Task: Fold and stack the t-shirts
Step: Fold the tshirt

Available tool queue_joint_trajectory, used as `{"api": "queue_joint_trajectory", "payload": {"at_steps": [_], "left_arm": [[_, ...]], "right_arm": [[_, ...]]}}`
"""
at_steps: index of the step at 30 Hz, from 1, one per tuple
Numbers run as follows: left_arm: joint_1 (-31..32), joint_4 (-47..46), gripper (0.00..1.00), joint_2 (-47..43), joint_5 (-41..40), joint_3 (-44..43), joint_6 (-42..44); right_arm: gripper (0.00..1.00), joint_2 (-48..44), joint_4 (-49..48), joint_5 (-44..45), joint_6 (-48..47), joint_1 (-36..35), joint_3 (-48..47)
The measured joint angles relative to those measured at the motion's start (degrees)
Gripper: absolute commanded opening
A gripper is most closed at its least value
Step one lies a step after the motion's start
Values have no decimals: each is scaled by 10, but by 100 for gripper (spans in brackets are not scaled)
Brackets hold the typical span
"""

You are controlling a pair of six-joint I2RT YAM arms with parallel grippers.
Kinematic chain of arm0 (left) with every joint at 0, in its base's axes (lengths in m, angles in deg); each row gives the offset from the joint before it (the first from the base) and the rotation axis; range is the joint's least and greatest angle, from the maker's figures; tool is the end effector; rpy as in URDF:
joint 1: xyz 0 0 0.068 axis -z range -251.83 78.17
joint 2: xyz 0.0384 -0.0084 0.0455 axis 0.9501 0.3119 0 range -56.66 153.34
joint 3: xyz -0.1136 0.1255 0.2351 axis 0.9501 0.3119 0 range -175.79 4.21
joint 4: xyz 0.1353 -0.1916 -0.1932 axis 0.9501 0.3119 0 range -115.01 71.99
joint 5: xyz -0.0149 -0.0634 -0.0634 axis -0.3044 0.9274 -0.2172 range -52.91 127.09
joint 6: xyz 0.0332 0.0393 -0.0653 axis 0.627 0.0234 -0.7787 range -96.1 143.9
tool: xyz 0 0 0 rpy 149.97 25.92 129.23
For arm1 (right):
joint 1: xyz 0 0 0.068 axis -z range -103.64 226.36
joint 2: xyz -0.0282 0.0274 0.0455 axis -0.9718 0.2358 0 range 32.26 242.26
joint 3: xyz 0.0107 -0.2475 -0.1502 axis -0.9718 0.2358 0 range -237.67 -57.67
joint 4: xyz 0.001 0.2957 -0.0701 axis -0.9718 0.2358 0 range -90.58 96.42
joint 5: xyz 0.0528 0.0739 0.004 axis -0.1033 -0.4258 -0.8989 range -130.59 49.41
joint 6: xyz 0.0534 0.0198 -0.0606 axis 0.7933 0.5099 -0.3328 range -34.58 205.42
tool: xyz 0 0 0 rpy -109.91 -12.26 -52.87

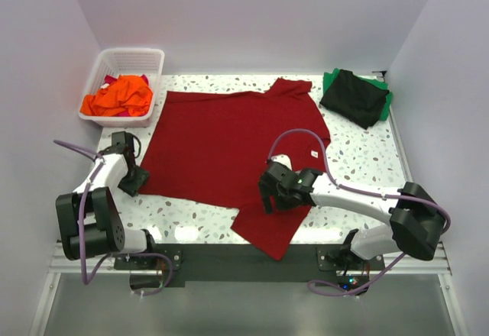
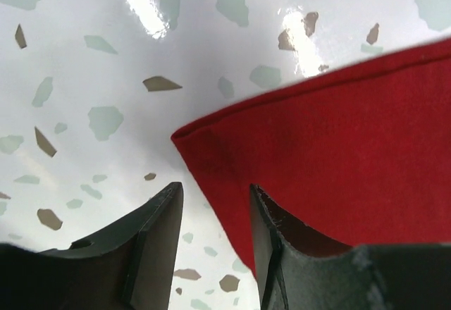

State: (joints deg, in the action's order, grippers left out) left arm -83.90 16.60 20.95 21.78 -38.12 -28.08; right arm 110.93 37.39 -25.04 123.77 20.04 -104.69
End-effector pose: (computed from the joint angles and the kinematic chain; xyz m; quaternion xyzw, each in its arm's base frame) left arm 0.2537 0.0738 0.1298 -0.5350 0.8267 0.0857 0.1516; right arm 0.1787 0.2331 0.1536 -0.1286 0.9670 0.0386 0.2167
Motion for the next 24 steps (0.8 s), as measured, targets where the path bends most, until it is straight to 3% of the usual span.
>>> {"api": "queue_joint_trajectory", "payload": {"at_steps": [9,15,18,22,24], "left_arm": [[-22,-40,34,34,3,6,0],[-33,-49,31,39,3,8,1],[-33,-51,21,41,3,7,1],[-34,-56,0,43,4,4,6],[-34,-58,0,44,6,3,9]], "right_arm": [[92,2,10,18,-17,2,-20],[92,6,22,25,-20,6,-27],[93,4,30,25,-20,6,-27],[95,-15,37,6,-20,8,-21],[95,-33,39,-4,-20,8,-8]]}}
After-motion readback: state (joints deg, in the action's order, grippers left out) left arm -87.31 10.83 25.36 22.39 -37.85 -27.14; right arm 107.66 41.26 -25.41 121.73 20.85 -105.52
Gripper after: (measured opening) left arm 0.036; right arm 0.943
